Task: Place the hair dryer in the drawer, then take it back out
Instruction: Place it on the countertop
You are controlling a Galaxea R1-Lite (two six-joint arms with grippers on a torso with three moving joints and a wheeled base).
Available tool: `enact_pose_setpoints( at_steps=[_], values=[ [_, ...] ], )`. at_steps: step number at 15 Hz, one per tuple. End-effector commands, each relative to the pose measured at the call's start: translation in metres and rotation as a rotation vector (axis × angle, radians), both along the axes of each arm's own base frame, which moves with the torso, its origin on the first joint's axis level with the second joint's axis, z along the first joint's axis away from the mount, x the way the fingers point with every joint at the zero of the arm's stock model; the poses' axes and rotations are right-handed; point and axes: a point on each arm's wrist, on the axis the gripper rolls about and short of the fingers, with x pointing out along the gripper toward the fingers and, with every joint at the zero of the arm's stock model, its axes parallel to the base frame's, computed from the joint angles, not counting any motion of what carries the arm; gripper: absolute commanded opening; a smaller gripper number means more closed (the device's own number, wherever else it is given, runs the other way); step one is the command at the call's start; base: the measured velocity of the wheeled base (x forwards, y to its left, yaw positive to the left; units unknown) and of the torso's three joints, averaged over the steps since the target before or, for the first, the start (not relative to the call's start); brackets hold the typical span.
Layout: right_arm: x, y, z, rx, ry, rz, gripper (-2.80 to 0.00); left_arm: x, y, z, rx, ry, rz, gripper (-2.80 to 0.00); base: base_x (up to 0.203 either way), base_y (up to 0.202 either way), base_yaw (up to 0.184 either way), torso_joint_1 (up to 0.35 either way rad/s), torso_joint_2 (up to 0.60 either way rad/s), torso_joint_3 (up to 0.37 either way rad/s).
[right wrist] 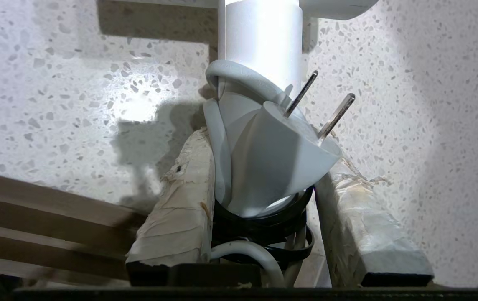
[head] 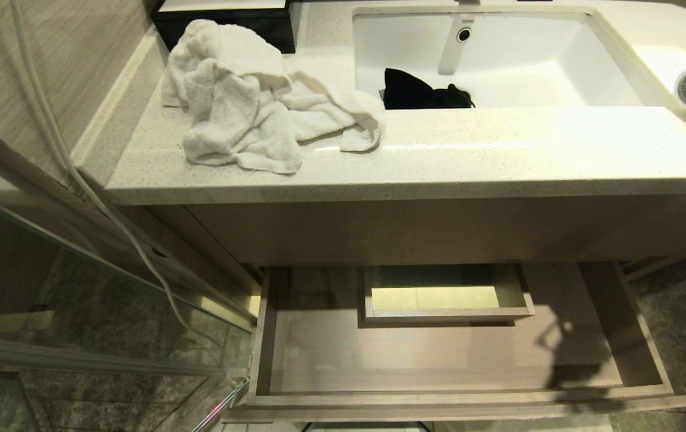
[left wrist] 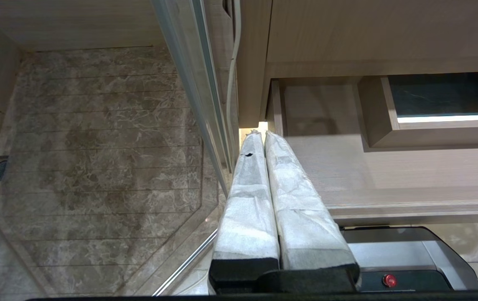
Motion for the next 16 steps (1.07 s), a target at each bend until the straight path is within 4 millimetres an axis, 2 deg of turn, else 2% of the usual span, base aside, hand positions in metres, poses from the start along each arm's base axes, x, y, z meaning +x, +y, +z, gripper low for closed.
enact_pose_setpoints(
  at_steps=[1, 8, 9, 14, 16],
  values=[
    [0.012, -0.007, -0.006, -0.014, -0.015, 0.019, -2.80, 0.000, 0.000, 0.000, 0.000, 0.000, 0.000, -2.80, 0.000, 0.000, 0.000, 0.000, 0.00, 0.000],
    [0.025, -0.019, -0.013, -0.035, -0.040, 0.017, -2.80, 0.000, 0.000, 0.000, 0.000, 0.000, 0.000, -2.80, 0.000, 0.000, 0.000, 0.000, 0.00, 0.000],
    [0.025, -0.019, -0.014, -0.033, -0.036, 0.016, 0.00, 0.000, 0.000, 0.000, 0.000, -0.002, 0.000, -2.80, 0.000, 0.000, 0.000, 0.000, 0.00, 0.000],
    [0.023, -0.018, -0.011, -0.043, -0.049, 0.018, 0.00, 0.000, 0.000, 0.000, 0.000, 0.000, 0.000, -2.80, 0.000, 0.000, 0.000, 0.000, 0.00, 0.000],
    [0.014, -0.010, 0.000, -0.058, -0.068, 0.015, 0.00, 0.000, 0.000, 0.000, 0.000, -0.001, 0.000, -2.80, 0.000, 0.000, 0.000, 0.000, 0.00, 0.000]
  ],
)
